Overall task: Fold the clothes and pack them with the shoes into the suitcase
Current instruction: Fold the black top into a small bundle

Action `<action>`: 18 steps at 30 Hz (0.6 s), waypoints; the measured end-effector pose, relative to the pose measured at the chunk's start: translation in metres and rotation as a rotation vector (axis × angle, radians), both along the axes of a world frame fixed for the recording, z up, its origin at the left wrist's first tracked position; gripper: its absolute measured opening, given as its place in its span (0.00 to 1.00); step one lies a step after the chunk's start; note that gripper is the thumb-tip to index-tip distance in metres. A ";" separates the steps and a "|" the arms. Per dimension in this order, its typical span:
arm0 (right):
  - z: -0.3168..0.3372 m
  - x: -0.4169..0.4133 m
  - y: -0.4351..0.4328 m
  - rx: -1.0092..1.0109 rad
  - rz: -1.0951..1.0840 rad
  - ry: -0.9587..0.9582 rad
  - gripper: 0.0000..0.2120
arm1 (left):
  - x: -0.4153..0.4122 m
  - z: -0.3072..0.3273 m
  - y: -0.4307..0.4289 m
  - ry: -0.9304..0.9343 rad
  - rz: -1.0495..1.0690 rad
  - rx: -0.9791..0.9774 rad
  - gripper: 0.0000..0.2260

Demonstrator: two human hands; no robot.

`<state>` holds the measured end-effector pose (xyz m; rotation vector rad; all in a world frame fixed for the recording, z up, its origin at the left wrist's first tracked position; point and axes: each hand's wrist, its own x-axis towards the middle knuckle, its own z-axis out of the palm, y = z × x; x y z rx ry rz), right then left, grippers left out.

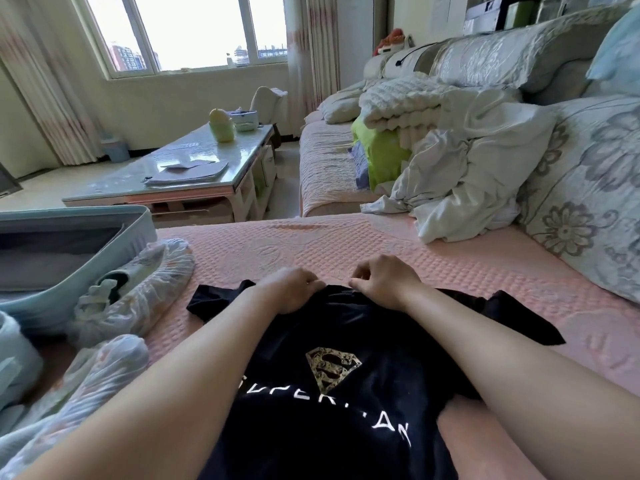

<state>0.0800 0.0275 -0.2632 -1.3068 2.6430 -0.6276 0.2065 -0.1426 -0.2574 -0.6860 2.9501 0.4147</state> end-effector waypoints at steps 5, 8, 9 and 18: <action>-0.006 -0.005 -0.019 0.243 0.141 -0.064 0.13 | -0.003 -0.010 -0.020 0.098 -0.024 -0.068 0.03; -0.003 -0.018 -0.007 0.174 0.108 -0.096 0.14 | -0.010 0.003 -0.023 0.350 0.157 -0.182 0.07; -0.003 -0.022 0.000 0.157 0.095 -0.039 0.12 | -0.014 0.009 -0.022 0.411 0.222 -0.212 0.09; -0.021 -0.051 0.053 0.199 -0.186 0.148 0.24 | -0.045 -0.020 0.002 0.021 0.186 -0.241 0.27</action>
